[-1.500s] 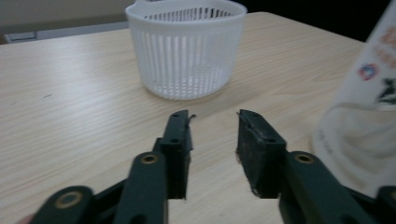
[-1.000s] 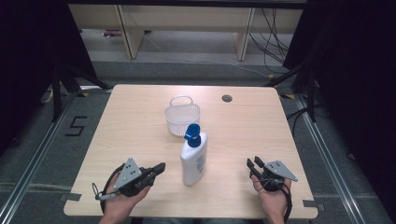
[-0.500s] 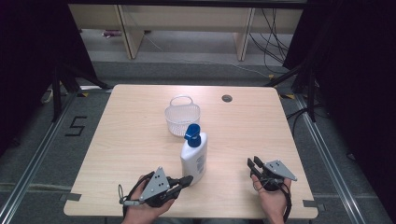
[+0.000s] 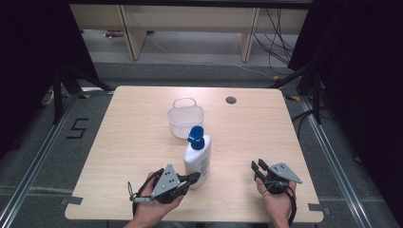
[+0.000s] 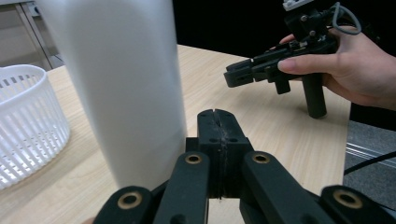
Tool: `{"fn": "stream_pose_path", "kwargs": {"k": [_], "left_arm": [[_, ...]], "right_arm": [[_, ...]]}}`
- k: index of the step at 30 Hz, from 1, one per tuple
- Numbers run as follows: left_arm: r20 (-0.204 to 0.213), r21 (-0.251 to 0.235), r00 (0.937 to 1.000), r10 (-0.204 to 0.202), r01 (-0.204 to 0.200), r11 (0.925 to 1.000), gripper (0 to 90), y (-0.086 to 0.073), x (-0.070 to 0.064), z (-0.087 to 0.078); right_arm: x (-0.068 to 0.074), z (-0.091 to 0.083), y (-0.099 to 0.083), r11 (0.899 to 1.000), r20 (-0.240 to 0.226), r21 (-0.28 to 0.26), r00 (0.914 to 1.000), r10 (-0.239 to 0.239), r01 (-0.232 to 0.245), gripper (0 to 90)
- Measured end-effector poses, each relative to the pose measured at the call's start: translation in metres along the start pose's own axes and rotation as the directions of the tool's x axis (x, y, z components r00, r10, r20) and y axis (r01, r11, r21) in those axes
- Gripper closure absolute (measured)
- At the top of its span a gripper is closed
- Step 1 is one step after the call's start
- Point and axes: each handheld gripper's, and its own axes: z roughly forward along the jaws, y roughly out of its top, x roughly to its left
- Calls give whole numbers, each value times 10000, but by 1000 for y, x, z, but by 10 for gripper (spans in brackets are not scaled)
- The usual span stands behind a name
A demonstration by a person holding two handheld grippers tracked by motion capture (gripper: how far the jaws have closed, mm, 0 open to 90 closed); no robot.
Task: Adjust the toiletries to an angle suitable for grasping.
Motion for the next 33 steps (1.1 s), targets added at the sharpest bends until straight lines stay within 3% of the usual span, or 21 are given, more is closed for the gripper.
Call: {"fn": "stream_pose_path", "kwargs": {"k": [18, 33], "left_arm": [[-154, 2, 9998, -116, 116, 9999, 900, 0, 5, 1], [-913, -85, 9946, -493, 487, 9988, 900, -1, 27, -1]], "right_arm": [[0, -2, 0, 10000, -94, 20, 10000, 28, -28, 662], [0, -1, 0, 10000, -65, 90, 10000, 15, -15, 656]]}}
